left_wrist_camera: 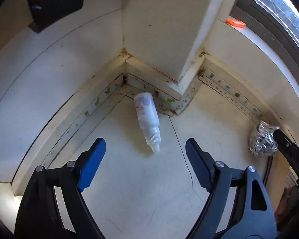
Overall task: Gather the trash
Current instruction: 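Grasp the white dropper bottle with the left tool while the right tool grasps the crumpled foil, then carry the bottle and foil down over the bin and open both tools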
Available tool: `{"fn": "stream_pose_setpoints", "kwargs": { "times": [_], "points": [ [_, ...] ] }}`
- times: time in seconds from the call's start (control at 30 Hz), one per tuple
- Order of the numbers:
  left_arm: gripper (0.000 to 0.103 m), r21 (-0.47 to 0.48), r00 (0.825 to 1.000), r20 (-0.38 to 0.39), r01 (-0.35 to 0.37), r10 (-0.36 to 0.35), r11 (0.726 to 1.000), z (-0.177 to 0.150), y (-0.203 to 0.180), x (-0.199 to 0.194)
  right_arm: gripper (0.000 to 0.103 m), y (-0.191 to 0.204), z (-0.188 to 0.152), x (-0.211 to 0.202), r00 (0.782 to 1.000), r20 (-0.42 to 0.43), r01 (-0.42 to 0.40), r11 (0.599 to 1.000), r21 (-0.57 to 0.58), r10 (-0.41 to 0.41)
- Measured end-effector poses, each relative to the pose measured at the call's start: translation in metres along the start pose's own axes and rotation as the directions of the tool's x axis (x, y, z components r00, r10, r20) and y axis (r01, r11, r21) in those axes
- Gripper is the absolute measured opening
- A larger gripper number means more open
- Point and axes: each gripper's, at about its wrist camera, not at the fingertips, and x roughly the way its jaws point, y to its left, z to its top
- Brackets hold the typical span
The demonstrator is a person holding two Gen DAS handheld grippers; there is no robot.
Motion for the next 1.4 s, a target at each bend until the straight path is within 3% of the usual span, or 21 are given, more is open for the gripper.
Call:
{"fn": "stream_pose_setpoints", "kwargs": {
  "times": [0.27, 0.33, 0.5, 0.57, 0.63, 1.03, 1.23, 1.4],
  "points": [
    [0.073, -0.046, 0.996, 0.068, -0.063, 0.066, 0.997, -0.003, -0.009, 0.028, 0.07, 0.001, -0.002, 0.026, 1.0, 0.0, -0.015, 1.0, -0.005, 0.015],
    [0.066, -0.051, 0.996, 0.058, -0.061, 0.063, 0.997, -0.005, -0.013, 0.036, 0.07, 0.005, -0.005, 0.028, 1.0, 0.01, -0.024, 1.0, -0.013, 0.024],
    [0.059, -0.041, 0.993, 0.083, -0.084, 0.087, 0.996, -0.009, -0.028, 0.047, 0.069, 0.013, -0.011, 0.027, 0.999, 0.011, -0.046, 0.998, -0.038, 0.046],
    [0.05, -0.033, 0.991, 0.095, -0.095, 0.098, 0.995, -0.01, -0.033, 0.05, 0.064, 0.016, -0.014, 0.024, 0.998, 0.014, -0.053, 0.997, -0.06, 0.054],
    [0.023, -0.028, 0.99, 0.11, -0.089, 0.092, 0.996, -0.012, -0.038, 0.051, 0.062, 0.021, -0.017, 0.024, 0.998, 0.014, -0.054, 0.996, -0.076, 0.055],
    [0.021, 0.016, 0.997, 0.069, -0.048, 0.047, 0.999, -0.051, -0.063, 0.043, 0.061, 0.045, -0.048, -0.002, 0.996, 0.007, -0.085, 0.988, -0.132, 0.087],
    [0.021, 0.075, 0.999, 0.051, 0.014, -0.018, 0.997, -0.085, -0.066, 0.003, 0.061, 0.06, -0.069, -0.052, 0.992, 0.039, -0.116, 0.985, -0.13, 0.122],
    [0.021, 0.127, 0.995, 0.037, 0.087, -0.093, 0.988, -0.091, -0.029, -0.049, 0.061, 0.081, -0.1, -0.106, 0.988, 0.071, -0.128, 0.983, -0.132, 0.139]
  ]
}}
